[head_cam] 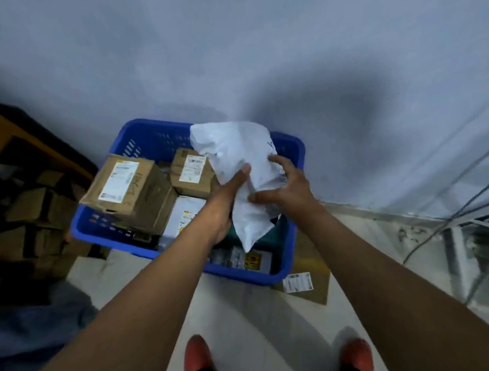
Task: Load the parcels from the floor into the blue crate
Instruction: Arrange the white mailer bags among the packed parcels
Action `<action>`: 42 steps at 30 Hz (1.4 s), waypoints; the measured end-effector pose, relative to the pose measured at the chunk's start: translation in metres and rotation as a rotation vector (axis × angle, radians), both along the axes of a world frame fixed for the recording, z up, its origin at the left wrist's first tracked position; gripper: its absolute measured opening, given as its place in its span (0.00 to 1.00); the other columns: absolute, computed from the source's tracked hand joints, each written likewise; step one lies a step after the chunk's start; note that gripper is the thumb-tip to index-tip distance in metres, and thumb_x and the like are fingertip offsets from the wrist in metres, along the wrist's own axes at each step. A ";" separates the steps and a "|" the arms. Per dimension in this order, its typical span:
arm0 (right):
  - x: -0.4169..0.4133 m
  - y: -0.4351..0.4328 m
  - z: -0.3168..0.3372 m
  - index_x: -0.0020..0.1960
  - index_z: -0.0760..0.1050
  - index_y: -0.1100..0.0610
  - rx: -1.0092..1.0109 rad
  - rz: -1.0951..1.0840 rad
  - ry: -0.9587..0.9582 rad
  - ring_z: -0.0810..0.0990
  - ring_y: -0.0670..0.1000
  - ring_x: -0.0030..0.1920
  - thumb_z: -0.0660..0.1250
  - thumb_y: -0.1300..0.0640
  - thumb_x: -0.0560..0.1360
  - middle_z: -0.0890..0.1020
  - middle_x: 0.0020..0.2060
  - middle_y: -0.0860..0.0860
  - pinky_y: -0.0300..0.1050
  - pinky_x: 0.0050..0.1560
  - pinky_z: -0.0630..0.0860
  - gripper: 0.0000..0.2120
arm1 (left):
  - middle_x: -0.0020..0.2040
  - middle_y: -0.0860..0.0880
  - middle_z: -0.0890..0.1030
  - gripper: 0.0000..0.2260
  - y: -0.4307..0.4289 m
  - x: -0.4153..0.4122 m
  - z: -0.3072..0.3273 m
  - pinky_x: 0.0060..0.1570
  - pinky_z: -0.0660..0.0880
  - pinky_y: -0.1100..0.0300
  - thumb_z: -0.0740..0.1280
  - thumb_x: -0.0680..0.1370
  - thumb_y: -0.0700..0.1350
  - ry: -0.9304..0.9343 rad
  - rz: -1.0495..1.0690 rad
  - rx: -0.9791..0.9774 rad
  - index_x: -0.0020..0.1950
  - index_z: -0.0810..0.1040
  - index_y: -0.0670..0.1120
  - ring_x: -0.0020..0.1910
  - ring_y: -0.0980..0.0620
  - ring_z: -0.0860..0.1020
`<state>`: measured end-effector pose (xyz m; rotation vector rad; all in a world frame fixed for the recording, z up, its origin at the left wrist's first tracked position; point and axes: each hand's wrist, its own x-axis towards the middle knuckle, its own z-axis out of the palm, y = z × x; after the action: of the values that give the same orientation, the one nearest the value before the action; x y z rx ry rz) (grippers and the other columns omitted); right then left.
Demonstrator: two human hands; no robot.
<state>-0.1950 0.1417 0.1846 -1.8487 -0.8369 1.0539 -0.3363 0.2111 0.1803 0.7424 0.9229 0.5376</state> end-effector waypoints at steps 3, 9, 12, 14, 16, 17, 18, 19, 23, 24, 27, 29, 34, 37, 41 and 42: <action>-0.061 0.024 -0.003 0.74 0.60 0.37 0.029 0.128 -0.439 0.65 0.54 0.65 0.75 0.35 0.55 0.65 0.64 0.51 0.48 0.62 0.70 0.50 | 0.64 0.49 0.83 0.38 0.026 -0.050 -0.015 0.60 0.80 0.43 0.81 0.66 0.57 0.090 0.064 0.028 0.74 0.72 0.53 0.62 0.44 0.82; -0.095 0.055 -0.018 0.76 0.63 0.46 0.023 -0.169 0.015 0.81 0.53 0.55 0.77 0.42 0.70 0.79 0.58 0.53 0.51 0.57 0.79 0.40 | 0.62 0.43 0.84 0.26 0.067 -0.125 -0.041 0.66 0.76 0.43 0.75 0.73 0.48 0.044 -0.050 -0.102 0.69 0.78 0.45 0.62 0.40 0.81; -0.094 0.045 -0.022 0.71 0.72 0.52 -0.188 -0.122 0.635 0.84 0.59 0.58 0.75 0.44 0.71 0.82 0.63 0.57 0.57 0.60 0.79 0.32 | 0.61 0.45 0.84 0.20 0.062 -0.145 -0.042 0.65 0.77 0.45 0.73 0.76 0.45 0.053 -0.159 -0.176 0.68 0.79 0.46 0.62 0.42 0.82; -0.101 0.033 -0.028 0.66 0.77 0.55 -0.266 -0.112 0.839 0.84 0.61 0.58 0.72 0.47 0.72 0.84 0.59 0.59 0.56 0.58 0.79 0.24 | 0.60 0.46 0.85 0.19 0.054 -0.148 -0.049 0.66 0.76 0.45 0.73 0.76 0.45 0.076 -0.196 -0.234 0.67 0.80 0.46 0.61 0.43 0.82; -0.102 0.025 -0.039 0.65 0.78 0.56 -0.309 -0.135 0.873 0.84 0.62 0.56 0.74 0.49 0.69 0.85 0.57 0.60 0.56 0.57 0.79 0.26 | 0.60 0.46 0.85 0.20 0.047 -0.147 -0.058 0.67 0.75 0.44 0.75 0.74 0.47 0.110 -0.219 -0.290 0.65 0.81 0.46 0.60 0.43 0.83; -0.100 0.022 -0.046 0.65 0.78 0.56 -0.324 -0.149 0.872 0.84 0.62 0.55 0.75 0.50 0.68 0.85 0.56 0.60 0.56 0.57 0.78 0.27 | 0.59 0.46 0.85 0.21 0.044 -0.145 -0.063 0.67 0.75 0.43 0.76 0.72 0.48 0.121 -0.230 -0.305 0.65 0.82 0.47 0.60 0.42 0.83; -0.098 0.020 -0.051 0.65 0.78 0.56 -0.334 -0.167 0.869 0.84 0.62 0.54 0.74 0.50 0.69 0.85 0.55 0.60 0.55 0.55 0.79 0.25 | 0.60 0.45 0.85 0.22 0.040 -0.142 -0.067 0.68 0.74 0.42 0.76 0.71 0.49 0.130 -0.240 -0.314 0.64 0.82 0.47 0.61 0.42 0.82; -0.094 0.018 -0.054 0.64 0.78 0.56 -0.332 -0.179 0.852 0.84 0.61 0.52 0.72 0.51 0.71 0.86 0.54 0.60 0.54 0.53 0.80 0.23 | 0.60 0.45 0.85 0.22 0.038 -0.138 -0.068 0.68 0.74 0.42 0.76 0.71 0.50 0.129 -0.245 -0.325 0.64 0.82 0.48 0.61 0.42 0.82; -0.079 0.008 -0.076 0.68 0.75 0.56 -0.239 -0.243 0.831 0.83 0.62 0.57 0.72 0.50 0.69 0.84 0.58 0.60 0.58 0.57 0.80 0.29 | 0.62 0.44 0.84 0.20 0.029 -0.108 -0.077 0.66 0.75 0.46 0.73 0.76 0.47 0.084 -0.205 -0.308 0.67 0.80 0.45 0.62 0.43 0.82; -0.076 0.010 -0.078 0.69 0.74 0.56 -0.210 -0.270 0.806 0.84 0.62 0.57 0.73 0.49 0.67 0.84 0.58 0.60 0.58 0.57 0.80 0.31 | 0.63 0.44 0.84 0.20 0.031 -0.100 -0.080 0.65 0.76 0.47 0.74 0.76 0.48 0.096 -0.172 -0.271 0.67 0.80 0.45 0.61 0.44 0.83; -0.060 0.025 -0.078 0.71 0.71 0.53 -0.151 -0.360 0.598 0.84 0.59 0.57 0.78 0.46 0.62 0.82 0.62 0.56 0.59 0.56 0.81 0.40 | 0.67 0.47 0.80 0.19 0.035 -0.070 -0.075 0.51 0.81 0.58 0.75 0.76 0.50 0.299 -0.050 -0.037 0.65 0.77 0.48 0.55 0.54 0.84; -0.057 0.035 -0.073 0.74 0.64 0.49 -0.147 -0.353 0.359 0.79 0.54 0.63 0.79 0.42 0.61 0.76 0.67 0.49 0.58 0.61 0.79 0.46 | 0.75 0.51 0.68 0.34 0.038 -0.049 -0.074 0.55 0.76 0.59 0.75 0.73 0.58 0.457 -0.034 0.090 0.75 0.67 0.51 0.64 0.54 0.75; -0.065 0.048 -0.061 0.79 0.57 0.46 -0.118 -0.160 -0.240 0.69 0.56 0.72 0.64 0.30 0.67 0.69 0.74 0.52 0.59 0.69 0.70 0.45 | 0.76 0.50 0.71 0.51 0.051 -0.001 -0.061 0.65 0.77 0.46 0.78 0.62 0.69 0.310 0.005 0.003 0.79 0.63 0.55 0.69 0.47 0.76; -0.069 0.045 -0.055 0.77 0.62 0.50 -0.048 -0.088 -0.353 0.71 0.54 0.70 0.60 0.36 0.71 0.73 0.71 0.51 0.59 0.70 0.69 0.38 | 0.60 0.48 0.84 0.28 0.064 -0.014 -0.066 0.56 0.82 0.47 0.78 0.72 0.56 0.261 0.085 -0.119 0.69 0.77 0.50 0.56 0.45 0.83; -0.066 0.048 -0.063 0.73 0.70 0.51 0.076 0.057 -0.338 0.75 0.47 0.61 0.59 0.48 0.77 0.82 0.59 0.47 0.57 0.67 0.69 0.26 | 0.64 0.42 0.82 0.33 0.080 -0.068 -0.094 0.64 0.76 0.39 0.81 0.67 0.56 0.148 0.140 -0.290 0.69 0.79 0.47 0.61 0.38 0.82; -0.068 0.052 -0.071 0.74 0.70 0.51 0.098 0.038 -0.268 0.76 0.48 0.61 0.60 0.53 0.79 0.81 0.60 0.49 0.57 0.65 0.72 0.23 | 0.65 0.42 0.82 0.31 0.082 -0.080 -0.102 0.65 0.76 0.40 0.79 0.69 0.55 0.159 0.153 -0.291 0.70 0.78 0.47 0.62 0.39 0.81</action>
<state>-0.2627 0.1933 0.1133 -1.9222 -1.0632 0.7827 -0.4166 0.2929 0.0785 0.4577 1.1842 0.4687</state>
